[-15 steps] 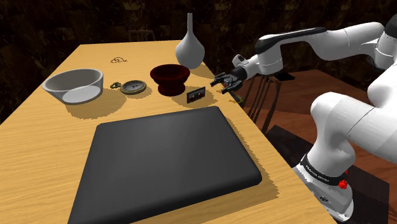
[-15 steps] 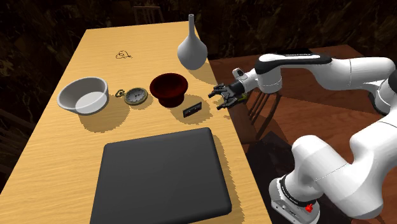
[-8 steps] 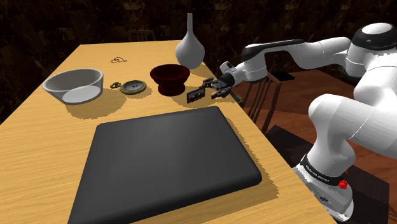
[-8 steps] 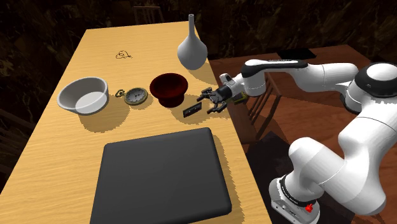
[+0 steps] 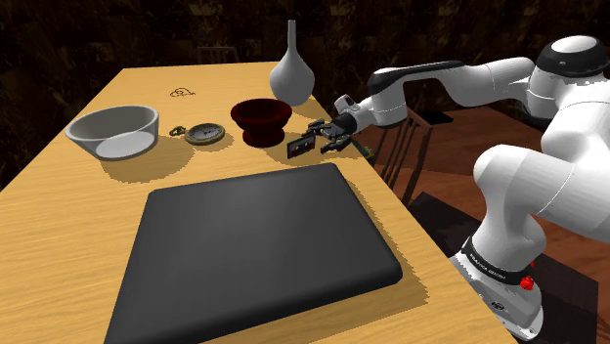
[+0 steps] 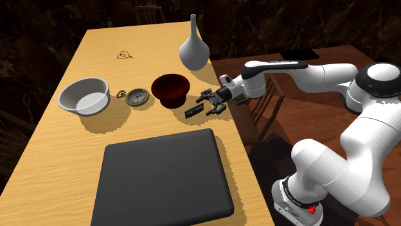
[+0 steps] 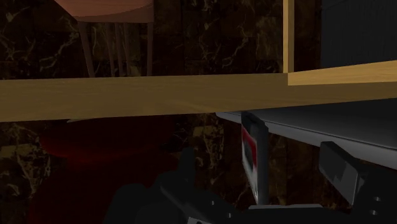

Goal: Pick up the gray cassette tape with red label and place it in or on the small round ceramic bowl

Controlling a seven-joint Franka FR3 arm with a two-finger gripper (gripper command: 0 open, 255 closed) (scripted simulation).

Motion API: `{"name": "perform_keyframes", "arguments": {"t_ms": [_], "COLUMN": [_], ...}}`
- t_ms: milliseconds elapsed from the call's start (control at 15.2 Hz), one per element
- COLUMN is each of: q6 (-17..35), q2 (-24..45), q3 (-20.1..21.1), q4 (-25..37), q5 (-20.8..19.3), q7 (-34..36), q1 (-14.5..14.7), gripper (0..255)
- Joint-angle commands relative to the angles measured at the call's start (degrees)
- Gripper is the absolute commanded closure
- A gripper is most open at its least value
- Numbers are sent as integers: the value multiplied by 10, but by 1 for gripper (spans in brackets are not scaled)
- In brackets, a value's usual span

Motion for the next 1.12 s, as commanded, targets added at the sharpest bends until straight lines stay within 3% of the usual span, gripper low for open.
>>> {"name": "perform_keyframes", "arguments": {"t_ms": [0, 66, 132, 726, 1056], "q6": [1, 1, 2, 1, -7], "q2": [-1, -1, -2, -1, 12], "q3": [-2, -2, -3, -2, 29], "q4": [-4, -4, -3, -4, -8], "q5": [0, 0, 0, 0, 10], "q7": [0, 0, -1, 0, 21], "q1": [3, 3, 5, 3, -13], "gripper": [0, 0, 255, 255, 255]}}
